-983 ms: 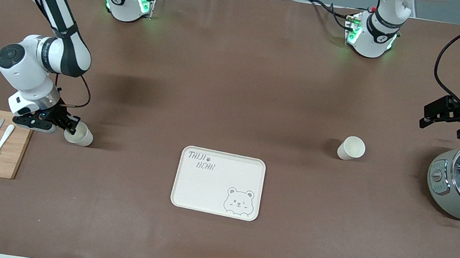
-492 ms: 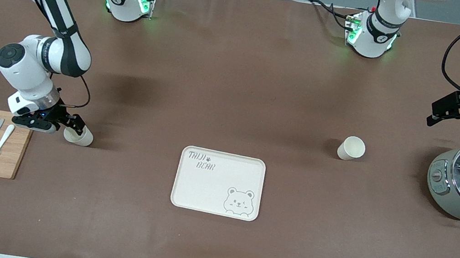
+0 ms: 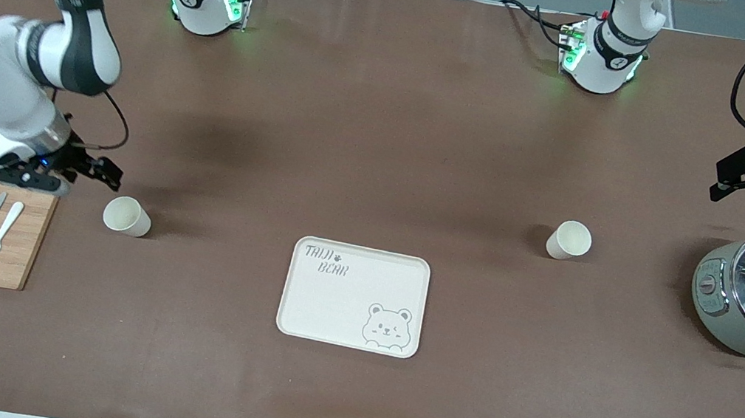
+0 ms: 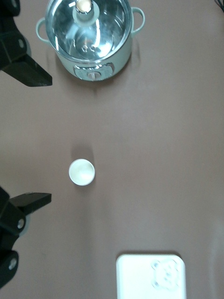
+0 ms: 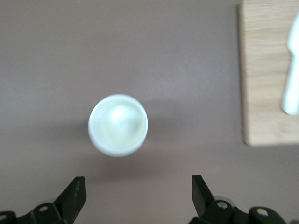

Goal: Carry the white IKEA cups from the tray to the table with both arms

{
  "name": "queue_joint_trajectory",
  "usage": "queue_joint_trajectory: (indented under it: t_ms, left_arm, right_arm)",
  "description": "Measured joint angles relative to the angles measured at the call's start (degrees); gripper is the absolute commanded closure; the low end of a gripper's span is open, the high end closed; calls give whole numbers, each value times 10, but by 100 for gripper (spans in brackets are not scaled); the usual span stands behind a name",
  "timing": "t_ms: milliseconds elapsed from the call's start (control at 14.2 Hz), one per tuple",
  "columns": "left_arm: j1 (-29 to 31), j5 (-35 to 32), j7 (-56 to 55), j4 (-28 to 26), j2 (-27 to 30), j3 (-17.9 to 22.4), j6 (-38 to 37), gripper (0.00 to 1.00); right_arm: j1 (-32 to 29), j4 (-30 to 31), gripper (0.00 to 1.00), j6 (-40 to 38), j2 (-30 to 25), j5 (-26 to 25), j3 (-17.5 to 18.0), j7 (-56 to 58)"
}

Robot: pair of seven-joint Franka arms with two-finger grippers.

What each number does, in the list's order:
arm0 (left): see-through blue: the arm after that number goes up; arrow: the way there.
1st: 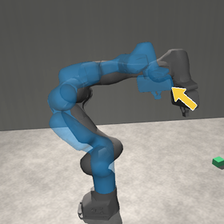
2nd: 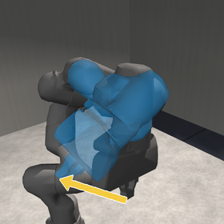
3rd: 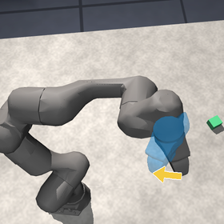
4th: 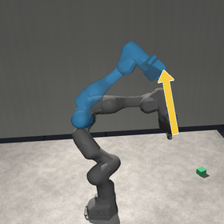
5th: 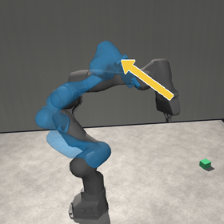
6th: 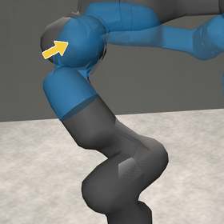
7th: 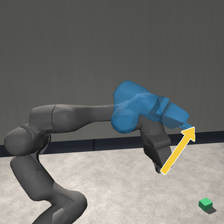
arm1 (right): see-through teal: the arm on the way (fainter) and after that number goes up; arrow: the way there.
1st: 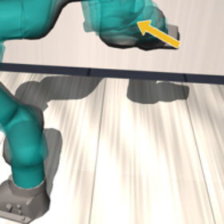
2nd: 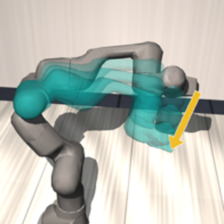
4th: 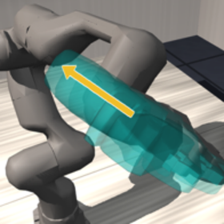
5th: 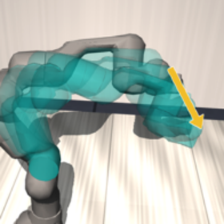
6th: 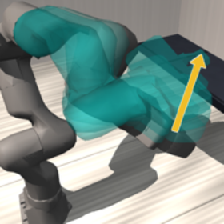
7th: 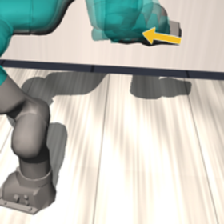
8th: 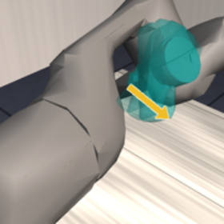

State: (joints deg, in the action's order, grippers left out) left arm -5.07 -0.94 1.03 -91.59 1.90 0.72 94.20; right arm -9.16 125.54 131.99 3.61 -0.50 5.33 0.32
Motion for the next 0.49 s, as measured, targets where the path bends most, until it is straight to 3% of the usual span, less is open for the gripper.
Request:
queue_joint_trajectory:
  t_ms: [211,492]
  left_arm:
    - [-9,-14,1,1,-12,-1,-16,0]
    - [-9,-16,19,1,-23,0,-34,0]
  right_arm:
    - [0,-48,0,-181,-89,2,3,3]
    - [11,-125,0,-333,-143,4,9,4]
